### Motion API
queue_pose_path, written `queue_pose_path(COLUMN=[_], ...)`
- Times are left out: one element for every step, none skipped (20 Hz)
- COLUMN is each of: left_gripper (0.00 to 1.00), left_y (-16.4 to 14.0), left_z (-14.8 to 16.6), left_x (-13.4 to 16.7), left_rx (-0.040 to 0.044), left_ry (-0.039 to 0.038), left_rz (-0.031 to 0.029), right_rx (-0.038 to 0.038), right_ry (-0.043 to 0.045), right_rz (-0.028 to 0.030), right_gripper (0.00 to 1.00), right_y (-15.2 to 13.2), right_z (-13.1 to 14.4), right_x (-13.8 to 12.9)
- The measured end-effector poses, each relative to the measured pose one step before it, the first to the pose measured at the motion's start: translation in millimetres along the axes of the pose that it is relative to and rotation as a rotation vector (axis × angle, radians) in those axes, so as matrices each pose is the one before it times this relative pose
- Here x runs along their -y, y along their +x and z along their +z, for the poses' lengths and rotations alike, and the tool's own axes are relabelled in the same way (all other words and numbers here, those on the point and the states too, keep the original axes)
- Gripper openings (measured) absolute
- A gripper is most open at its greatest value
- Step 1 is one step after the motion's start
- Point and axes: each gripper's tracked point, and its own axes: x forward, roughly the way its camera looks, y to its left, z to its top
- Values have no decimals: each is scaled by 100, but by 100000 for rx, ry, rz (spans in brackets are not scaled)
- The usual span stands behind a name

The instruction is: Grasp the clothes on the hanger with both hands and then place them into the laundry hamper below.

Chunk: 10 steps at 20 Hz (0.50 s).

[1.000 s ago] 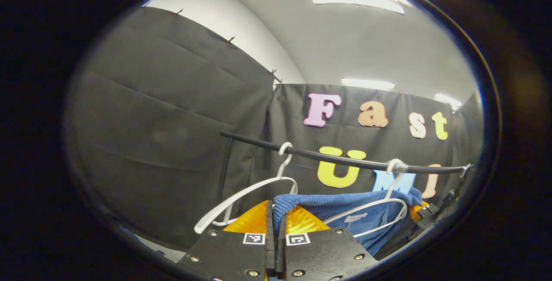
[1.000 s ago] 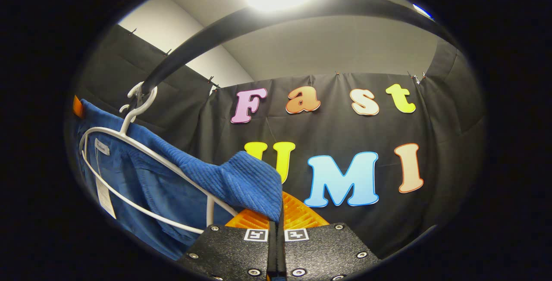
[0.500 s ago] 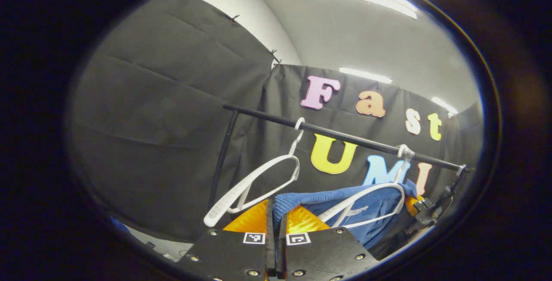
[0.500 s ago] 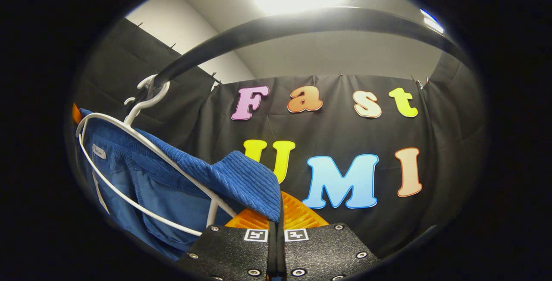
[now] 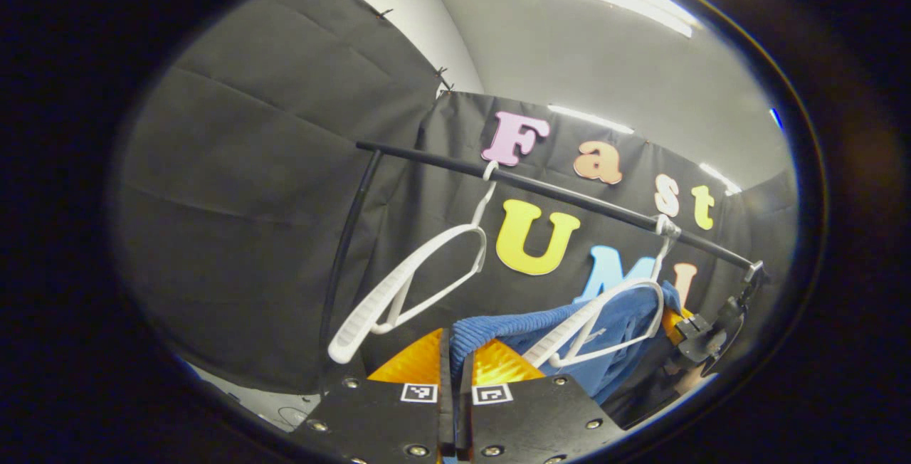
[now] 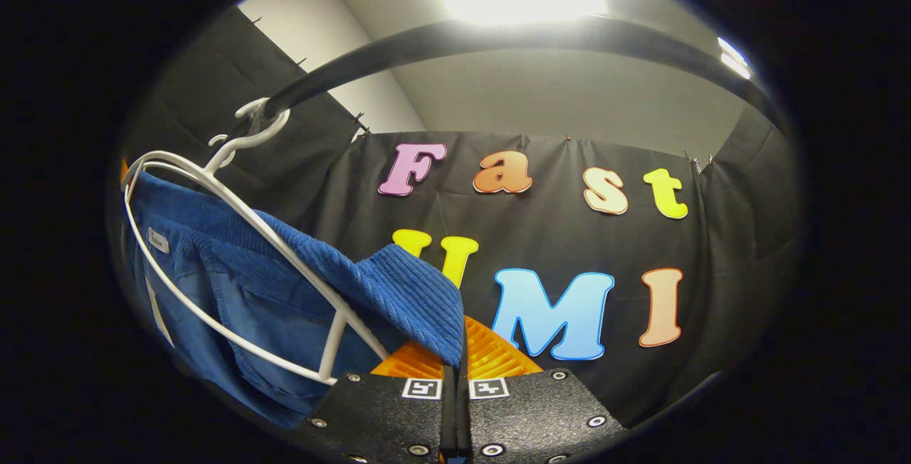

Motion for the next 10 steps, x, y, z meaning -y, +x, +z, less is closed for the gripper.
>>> queue_pose_path(left_gripper=[4,3,2,2,2,2,2,2,3,3], left_y=[77,-89,18,11,149,317,161,129,81,148], left_z=[-687,-645,-566,-472,-322,-410,-564,-1091,-1074,-722], left_x=[-185,98,74,-25,110,153,72,474,503,346], left_rx=[-528,-1008,-1332,-729,-185,-376,-429,-1744,-1222,-1124], left_ry=[2439,1375,129,-439,-713,-1044,-847,-1167,229,1832], left_rz=[128,-467,-306,-72,-113,152,694,269,408,131], right_rx=[323,66,-520,-337,-378,-827,-2708,-5328,-4788,-3360], right_ry=[-1190,-1650,-903,545,1010,-242,-605,1433,3137,2100], right_rz=[-214,-284,-263,14,-27,-1201,-703,1627,875,164], right_gripper=[0,0,0,0,0,0,0,0,0,0], right_y=[-26,127,134,-20,98,423,256,192,-34,-22], right_z=[-87,-144,-175,-114,-248,-521,-1176,-1758,-1725,-1443], right_x=[-146,56,-13,6,-49,313,389,-69,-120,34])
